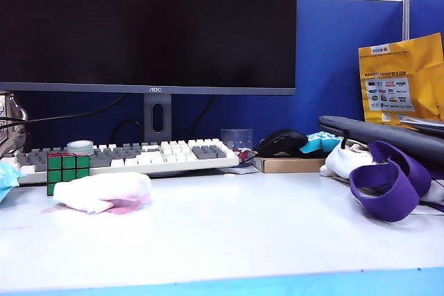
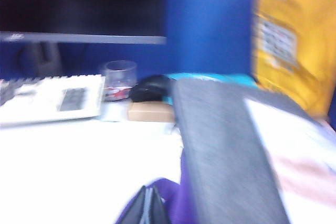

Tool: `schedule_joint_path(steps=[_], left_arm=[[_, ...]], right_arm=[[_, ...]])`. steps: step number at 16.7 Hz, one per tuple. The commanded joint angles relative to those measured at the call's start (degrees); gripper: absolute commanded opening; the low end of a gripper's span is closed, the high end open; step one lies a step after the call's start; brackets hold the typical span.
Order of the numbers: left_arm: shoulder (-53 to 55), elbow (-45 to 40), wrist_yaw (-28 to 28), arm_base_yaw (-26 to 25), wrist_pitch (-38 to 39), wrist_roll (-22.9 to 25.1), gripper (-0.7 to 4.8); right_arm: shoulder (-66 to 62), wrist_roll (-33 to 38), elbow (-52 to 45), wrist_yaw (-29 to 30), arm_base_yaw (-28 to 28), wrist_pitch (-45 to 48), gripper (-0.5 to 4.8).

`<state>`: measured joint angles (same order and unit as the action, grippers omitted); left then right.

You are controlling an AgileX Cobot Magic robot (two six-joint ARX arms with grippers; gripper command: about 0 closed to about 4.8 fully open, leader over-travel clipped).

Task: Use the wet wipes on the table to wipe the cherry juice off the table, then put the wipes back on the table.

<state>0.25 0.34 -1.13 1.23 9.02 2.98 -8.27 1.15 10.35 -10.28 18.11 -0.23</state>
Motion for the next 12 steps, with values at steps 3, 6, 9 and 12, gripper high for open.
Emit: schedule_joint_path(steps=[3, 6, 9, 12], left_arm=[[-0.2, 0.0, -0.2, 0.0, 0.8, 0.0, 0.23], [-0.2, 0.0, -0.2, 0.0, 0.7, 0.0, 0.23], [-0.2, 0.0, -0.2, 0.0, 0.8, 0.0, 0.23], [-0.2, 0.0, -0.2, 0.0, 0.8, 0.0, 0.23]], right_arm=[[3.8, 3.4, -6.3, 0.1, -7.0, -1.3, -0.01], [4.0, 3.7, -9.6, 0.1, -7.3, -1.2, -0.01], [4.0, 3.4, -10.1, -0.1, -8.5, -2.5, -0.01], [4.8, 3.3, -10.1, 0.2, -11.3, -2.5, -0.01]])
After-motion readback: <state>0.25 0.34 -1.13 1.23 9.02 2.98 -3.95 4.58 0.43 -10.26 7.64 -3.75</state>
